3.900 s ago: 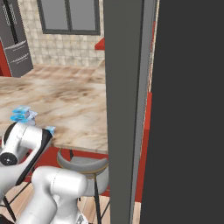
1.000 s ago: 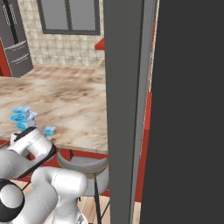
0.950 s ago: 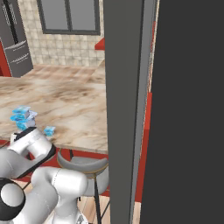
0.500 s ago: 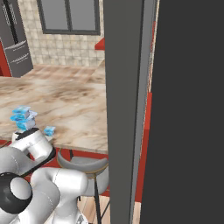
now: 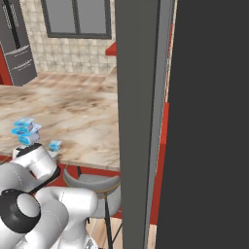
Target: Stack the yogurt containers by placing the smaller containers on top of the larger containers.
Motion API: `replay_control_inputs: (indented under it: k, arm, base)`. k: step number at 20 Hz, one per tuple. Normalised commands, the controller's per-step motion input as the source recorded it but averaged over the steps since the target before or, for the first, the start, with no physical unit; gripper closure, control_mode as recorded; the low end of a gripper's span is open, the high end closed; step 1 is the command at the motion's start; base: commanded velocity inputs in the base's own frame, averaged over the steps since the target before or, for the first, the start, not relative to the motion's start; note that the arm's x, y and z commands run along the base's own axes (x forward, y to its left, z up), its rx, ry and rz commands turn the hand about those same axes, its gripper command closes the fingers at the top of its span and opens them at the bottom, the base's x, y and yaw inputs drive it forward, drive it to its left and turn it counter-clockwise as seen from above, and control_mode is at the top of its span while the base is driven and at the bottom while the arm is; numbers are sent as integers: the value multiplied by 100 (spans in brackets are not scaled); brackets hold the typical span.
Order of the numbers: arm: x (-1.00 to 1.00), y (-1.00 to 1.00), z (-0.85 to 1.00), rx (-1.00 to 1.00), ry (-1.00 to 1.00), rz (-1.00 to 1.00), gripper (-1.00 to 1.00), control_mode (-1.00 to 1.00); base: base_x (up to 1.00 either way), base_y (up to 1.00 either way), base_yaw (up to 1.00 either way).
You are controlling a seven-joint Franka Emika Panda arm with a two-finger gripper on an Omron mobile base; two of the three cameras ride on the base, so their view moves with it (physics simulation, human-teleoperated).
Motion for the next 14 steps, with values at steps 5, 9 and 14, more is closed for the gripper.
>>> replay_control_inputs:
  k: [5,9,14]
  arm:
    - [0,-1,-8,-6,-2,0,-100,-100]
    - [4,-2,-15,-7,0,0,-100,-100]
    - [9,-1,-5,-4,0,0,-100,-100]
  base:
    - [0,0,0]
    - [0,0,0]
    - [0,0,0]
